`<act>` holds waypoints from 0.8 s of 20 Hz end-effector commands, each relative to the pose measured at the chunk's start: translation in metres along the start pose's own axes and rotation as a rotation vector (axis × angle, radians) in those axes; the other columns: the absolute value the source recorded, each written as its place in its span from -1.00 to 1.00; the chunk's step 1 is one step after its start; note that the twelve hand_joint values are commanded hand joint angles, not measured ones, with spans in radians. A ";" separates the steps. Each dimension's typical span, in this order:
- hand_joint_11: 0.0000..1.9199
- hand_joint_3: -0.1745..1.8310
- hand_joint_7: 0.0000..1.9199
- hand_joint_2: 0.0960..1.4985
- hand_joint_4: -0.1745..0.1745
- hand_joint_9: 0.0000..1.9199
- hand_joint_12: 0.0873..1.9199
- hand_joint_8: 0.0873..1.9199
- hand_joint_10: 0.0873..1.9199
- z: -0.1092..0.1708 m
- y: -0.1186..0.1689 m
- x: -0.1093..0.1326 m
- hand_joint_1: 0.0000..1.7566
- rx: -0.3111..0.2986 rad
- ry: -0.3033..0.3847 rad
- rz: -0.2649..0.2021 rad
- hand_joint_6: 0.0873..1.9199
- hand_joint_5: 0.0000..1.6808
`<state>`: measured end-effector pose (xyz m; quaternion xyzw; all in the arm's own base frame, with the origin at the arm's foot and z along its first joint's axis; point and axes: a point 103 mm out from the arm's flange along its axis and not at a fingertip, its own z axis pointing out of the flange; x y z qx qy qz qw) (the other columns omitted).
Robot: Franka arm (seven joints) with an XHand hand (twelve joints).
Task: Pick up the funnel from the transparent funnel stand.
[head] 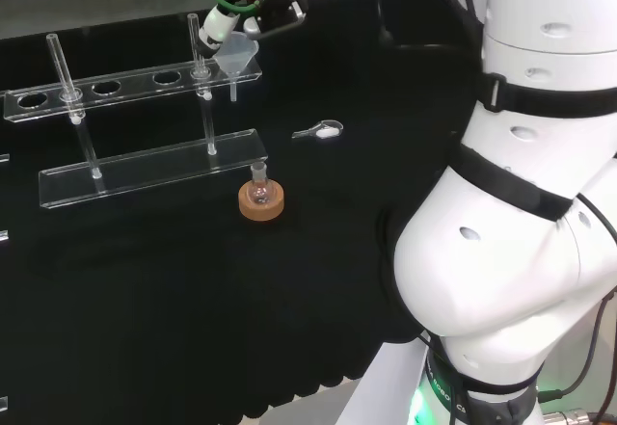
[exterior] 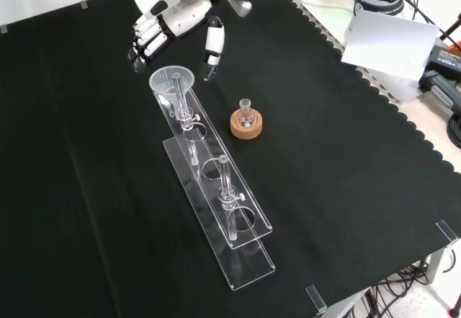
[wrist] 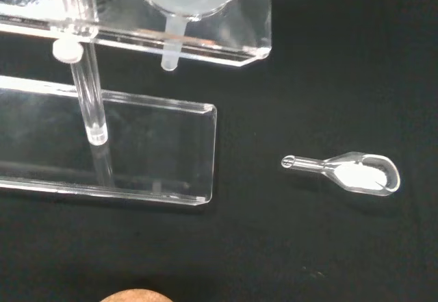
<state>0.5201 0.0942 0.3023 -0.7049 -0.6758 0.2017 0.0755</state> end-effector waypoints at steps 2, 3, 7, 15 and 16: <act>-0.82 -0.64 -1.00 -0.09 0.14 -0.98 0.58 -0.74 -0.15 0.006 0.008 0.000 -0.34 0.028 -0.017 -0.028 -1.00 -0.89; -0.81 -0.64 -1.00 -0.10 0.14 -0.98 0.58 -0.74 -0.15 0.007 0.008 0.000 -0.33 0.029 -0.016 -0.032 -1.00 -0.89; -0.77 -0.63 -1.00 -0.11 0.16 -0.95 0.57 -0.75 -0.14 0.012 0.011 -0.003 -0.31 0.033 -0.021 -0.069 -1.00 -0.89; -0.72 -0.62 -1.00 -0.15 0.19 -0.94 0.55 -0.79 -0.14 0.019 0.018 0.001 -0.26 0.070 -0.015 -0.112 -1.00 -0.91; -0.70 -0.61 -1.00 -0.16 0.20 -0.93 0.54 -0.80 -0.14 0.019 0.019 0.002 -0.26 0.068 -0.007 -0.120 -1.00 -0.91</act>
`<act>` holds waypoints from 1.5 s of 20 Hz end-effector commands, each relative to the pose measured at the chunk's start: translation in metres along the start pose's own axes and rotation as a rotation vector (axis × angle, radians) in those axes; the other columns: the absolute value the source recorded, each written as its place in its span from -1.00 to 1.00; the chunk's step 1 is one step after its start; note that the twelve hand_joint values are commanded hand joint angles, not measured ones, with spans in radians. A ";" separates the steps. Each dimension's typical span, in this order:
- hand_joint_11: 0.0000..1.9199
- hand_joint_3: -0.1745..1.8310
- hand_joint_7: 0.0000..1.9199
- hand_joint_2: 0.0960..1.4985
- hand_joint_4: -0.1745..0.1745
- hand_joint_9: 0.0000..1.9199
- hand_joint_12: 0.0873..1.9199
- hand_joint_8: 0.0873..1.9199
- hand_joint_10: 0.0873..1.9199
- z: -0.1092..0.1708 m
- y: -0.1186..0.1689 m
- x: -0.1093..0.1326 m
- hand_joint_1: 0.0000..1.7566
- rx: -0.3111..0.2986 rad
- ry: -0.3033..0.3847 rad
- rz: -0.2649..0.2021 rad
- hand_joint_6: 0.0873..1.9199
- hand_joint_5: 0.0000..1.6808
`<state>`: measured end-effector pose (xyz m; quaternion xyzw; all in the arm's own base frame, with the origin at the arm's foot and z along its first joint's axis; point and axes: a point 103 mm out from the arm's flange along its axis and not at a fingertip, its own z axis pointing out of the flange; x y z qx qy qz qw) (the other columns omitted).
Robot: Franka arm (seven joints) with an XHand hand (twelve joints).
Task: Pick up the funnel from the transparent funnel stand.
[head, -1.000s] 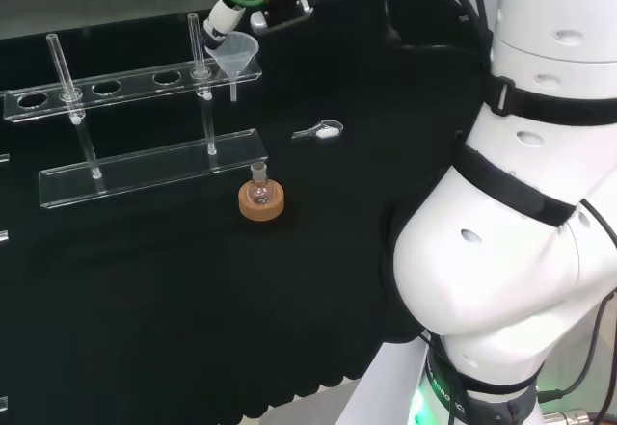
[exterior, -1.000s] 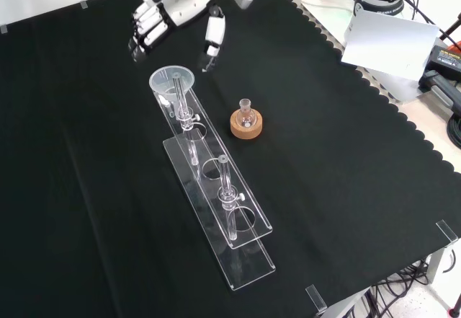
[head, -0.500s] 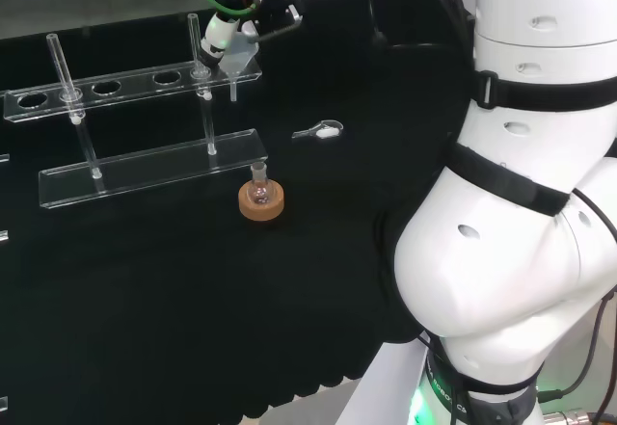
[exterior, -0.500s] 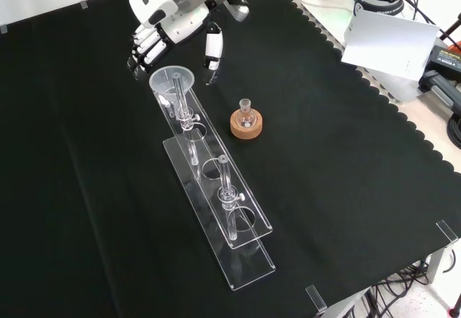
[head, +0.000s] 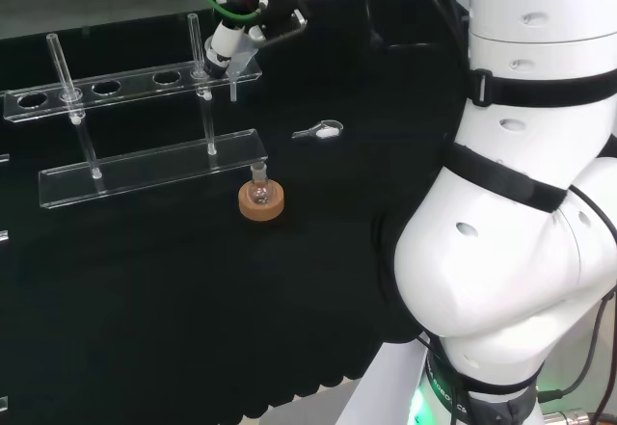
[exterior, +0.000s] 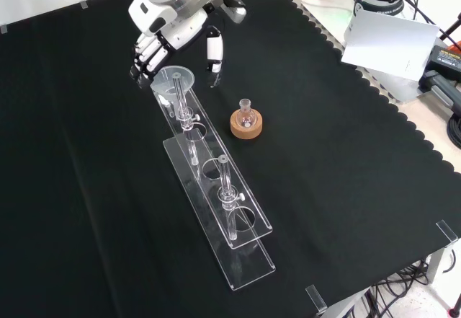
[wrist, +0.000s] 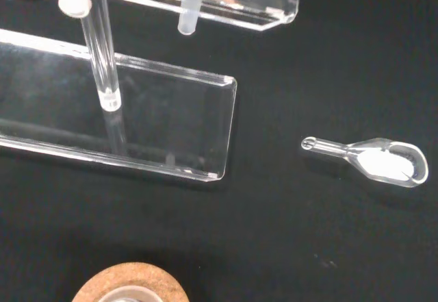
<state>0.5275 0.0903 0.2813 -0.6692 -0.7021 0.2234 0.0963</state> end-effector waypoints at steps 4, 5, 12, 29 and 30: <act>-0.65 -0.58 -1.00 -0.18 0.21 -0.92 0.53 -0.84 -0.12 0.001 0.008 -0.001 -0.24 0.017 0.041 -0.065 -1.00 -0.92; -0.64 -0.58 -1.00 -0.19 0.21 -0.92 0.52 -0.84 -0.12 0.005 0.006 -0.023 -0.23 0.012 0.066 -0.084 -1.00 -0.92; -0.61 -0.52 -1.00 -0.22 0.21 -0.85 0.51 -0.71 -0.12 0.007 0.011 -0.031 -0.22 0.014 0.069 -0.086 -1.00 -0.92; -0.56 -0.43 -1.00 -0.28 0.17 -0.72 0.49 -0.50 -0.19 0.008 0.018 -0.006 -0.22 -0.025 0.059 -0.114 -1.00 -0.88; -0.56 -0.42 -1.00 -0.28 0.17 -0.71 0.48 -0.50 -0.19 0.011 0.017 -0.023 -0.22 -0.031 0.078 -0.128 -1.00 -0.88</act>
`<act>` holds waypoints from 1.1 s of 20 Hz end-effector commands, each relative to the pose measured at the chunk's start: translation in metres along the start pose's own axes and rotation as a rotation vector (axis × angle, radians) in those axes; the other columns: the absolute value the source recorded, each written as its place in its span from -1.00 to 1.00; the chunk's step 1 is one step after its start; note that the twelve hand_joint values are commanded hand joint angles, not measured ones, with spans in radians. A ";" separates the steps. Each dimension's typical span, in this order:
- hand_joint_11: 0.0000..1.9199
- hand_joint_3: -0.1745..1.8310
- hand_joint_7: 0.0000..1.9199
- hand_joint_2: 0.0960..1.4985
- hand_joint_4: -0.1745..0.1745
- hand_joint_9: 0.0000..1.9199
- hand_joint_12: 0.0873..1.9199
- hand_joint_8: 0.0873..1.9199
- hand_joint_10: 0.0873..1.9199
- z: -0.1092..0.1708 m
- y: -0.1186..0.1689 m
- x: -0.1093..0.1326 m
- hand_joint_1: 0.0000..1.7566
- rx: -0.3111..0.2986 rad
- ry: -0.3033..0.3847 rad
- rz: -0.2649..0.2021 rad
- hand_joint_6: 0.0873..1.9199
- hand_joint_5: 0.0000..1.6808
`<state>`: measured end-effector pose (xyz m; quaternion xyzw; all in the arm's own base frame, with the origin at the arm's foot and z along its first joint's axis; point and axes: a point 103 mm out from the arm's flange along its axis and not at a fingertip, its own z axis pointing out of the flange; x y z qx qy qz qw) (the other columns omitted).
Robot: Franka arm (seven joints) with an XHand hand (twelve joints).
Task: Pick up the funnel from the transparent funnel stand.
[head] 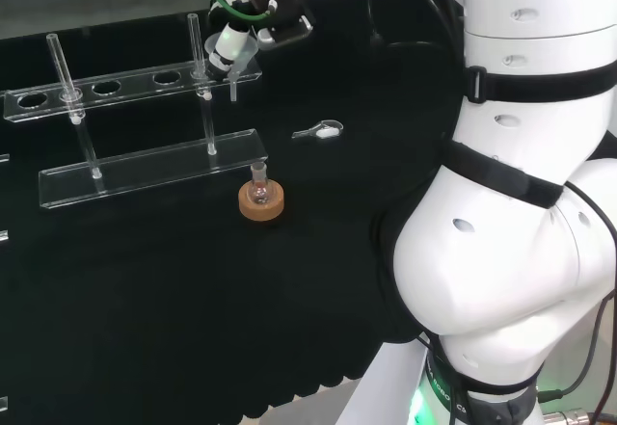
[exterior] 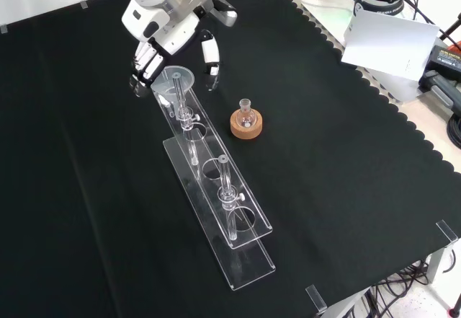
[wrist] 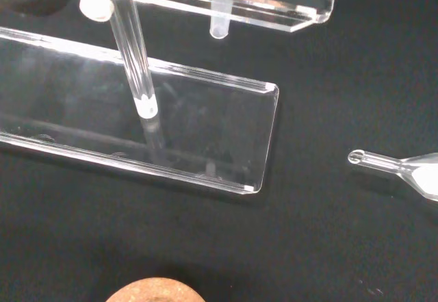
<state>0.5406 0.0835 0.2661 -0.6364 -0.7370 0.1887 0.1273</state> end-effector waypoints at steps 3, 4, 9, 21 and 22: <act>-0.56 -0.42 -1.00 -0.29 0.16 -0.70 0.48 -0.47 -0.19 0.002 -0.004 -0.026 -0.22 -0.019 0.018 -0.006 -1.00 -0.87; -0.56 -0.42 -1.00 -0.29 0.16 -0.70 0.48 -0.47 -0.19 0.002 -0.004 -0.026 -0.22 -0.017 0.019 -0.001 -1.00 -0.87; -0.56 -0.41 -1.00 -0.28 0.15 -0.69 0.48 -0.46 -0.20 0.002 -0.003 -0.024 -0.22 -0.001 -0.002 -0.003 -1.00 -0.86; -0.56 -0.39 -1.00 -0.29 0.13 -0.65 0.48 -0.43 -0.25 0.003 0.008 0.010 -0.22 -0.008 -0.019 -0.005 -1.00 -0.84; -0.56 -0.39 -1.00 -0.29 0.13 -0.65 0.48 -0.43 -0.25 0.002 0.008 0.009 -0.22 -0.006 -0.019 -0.005 -1.00 -0.84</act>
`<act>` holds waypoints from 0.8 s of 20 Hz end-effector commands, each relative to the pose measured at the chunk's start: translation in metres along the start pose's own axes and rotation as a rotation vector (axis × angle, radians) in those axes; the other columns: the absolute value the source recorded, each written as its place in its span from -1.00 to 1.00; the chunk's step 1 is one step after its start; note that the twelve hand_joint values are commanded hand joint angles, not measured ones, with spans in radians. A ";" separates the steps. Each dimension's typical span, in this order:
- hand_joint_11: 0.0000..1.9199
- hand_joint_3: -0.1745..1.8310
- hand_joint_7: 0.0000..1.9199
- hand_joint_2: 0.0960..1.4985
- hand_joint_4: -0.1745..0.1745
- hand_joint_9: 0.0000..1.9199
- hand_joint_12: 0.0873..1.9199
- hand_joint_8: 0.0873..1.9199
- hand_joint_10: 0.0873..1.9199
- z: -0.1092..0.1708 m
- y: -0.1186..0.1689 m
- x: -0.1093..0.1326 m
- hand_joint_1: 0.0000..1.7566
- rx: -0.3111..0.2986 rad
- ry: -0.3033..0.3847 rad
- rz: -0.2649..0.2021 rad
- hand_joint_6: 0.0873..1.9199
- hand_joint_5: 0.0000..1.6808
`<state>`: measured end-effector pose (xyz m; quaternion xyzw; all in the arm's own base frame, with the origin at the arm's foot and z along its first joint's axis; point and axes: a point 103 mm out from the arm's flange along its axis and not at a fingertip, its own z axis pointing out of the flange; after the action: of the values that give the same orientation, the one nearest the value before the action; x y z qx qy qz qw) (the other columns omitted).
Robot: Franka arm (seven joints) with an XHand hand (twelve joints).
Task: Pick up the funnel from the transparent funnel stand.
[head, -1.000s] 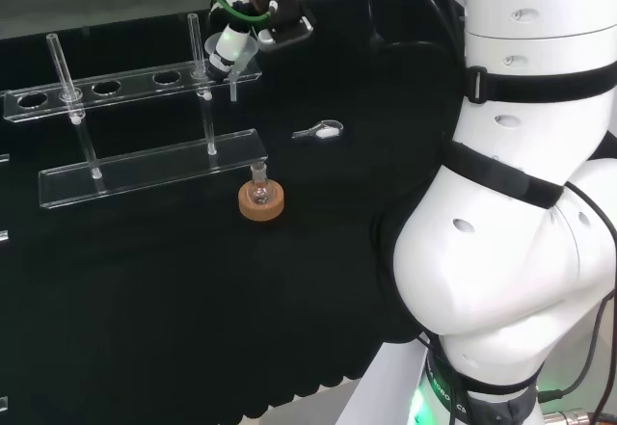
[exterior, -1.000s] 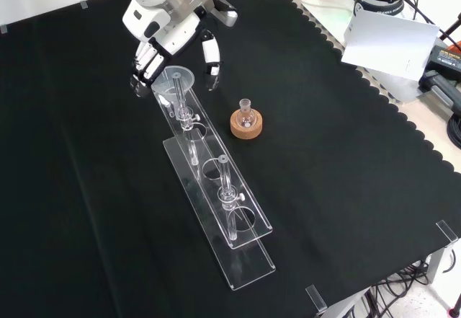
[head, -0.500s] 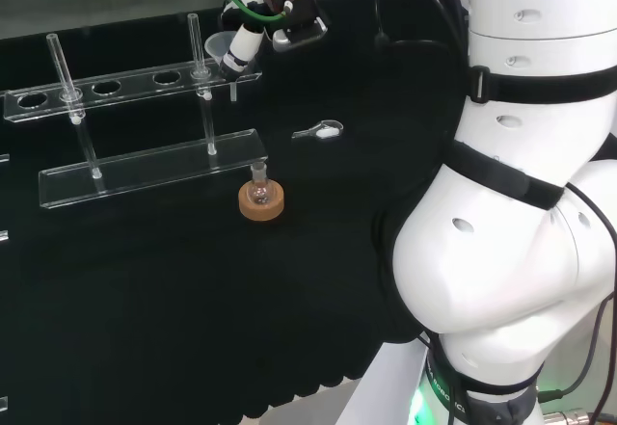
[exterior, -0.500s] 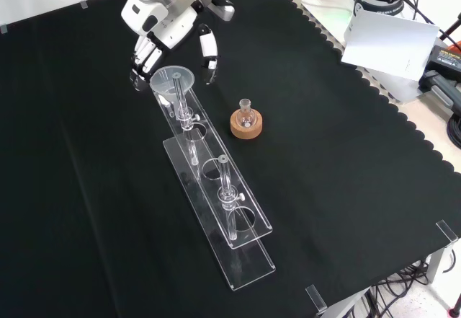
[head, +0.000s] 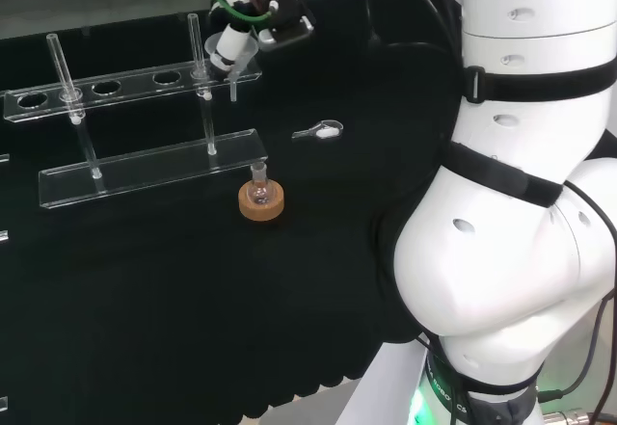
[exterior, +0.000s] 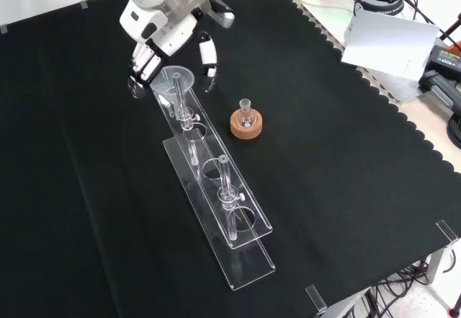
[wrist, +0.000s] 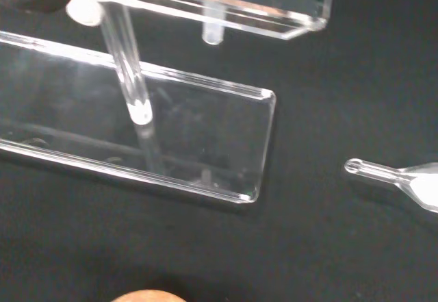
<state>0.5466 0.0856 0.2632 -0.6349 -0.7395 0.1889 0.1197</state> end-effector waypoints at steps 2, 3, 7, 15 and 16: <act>-0.57 -0.38 -1.00 -0.29 0.13 -0.63 0.48 -0.42 -0.27 0.003 0.001 0.007 -0.22 0.002 -0.012 -0.001 -1.00 -0.84; -0.57 -0.38 -1.00 -0.29 0.12 -0.62 0.48 -0.42 -0.28 0.005 0.001 0.003 -0.22 0.000 -0.013 -0.003 -1.00 -0.84; -0.57 -0.37 -1.00 -0.30 0.10 -0.60 0.48 -0.40 -0.30 0.018 0.007 -0.004 -0.22 -0.019 0.022 -0.026 -1.00 -0.83; -0.60 -0.36 -0.99 -0.28 0.08 -0.59 0.47 -0.37 -0.31 0.021 0.006 -0.018 -0.22 -0.067 0.086 -0.053 -1.00 -0.81; -0.60 -0.36 -0.99 -0.28 0.08 -0.59 0.47 -0.37 -0.31 0.020 0.006 -0.020 -0.22 -0.070 0.090 -0.056 -1.00 -0.81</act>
<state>0.5469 0.0730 0.2407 -0.6251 -0.7553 0.1459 0.1322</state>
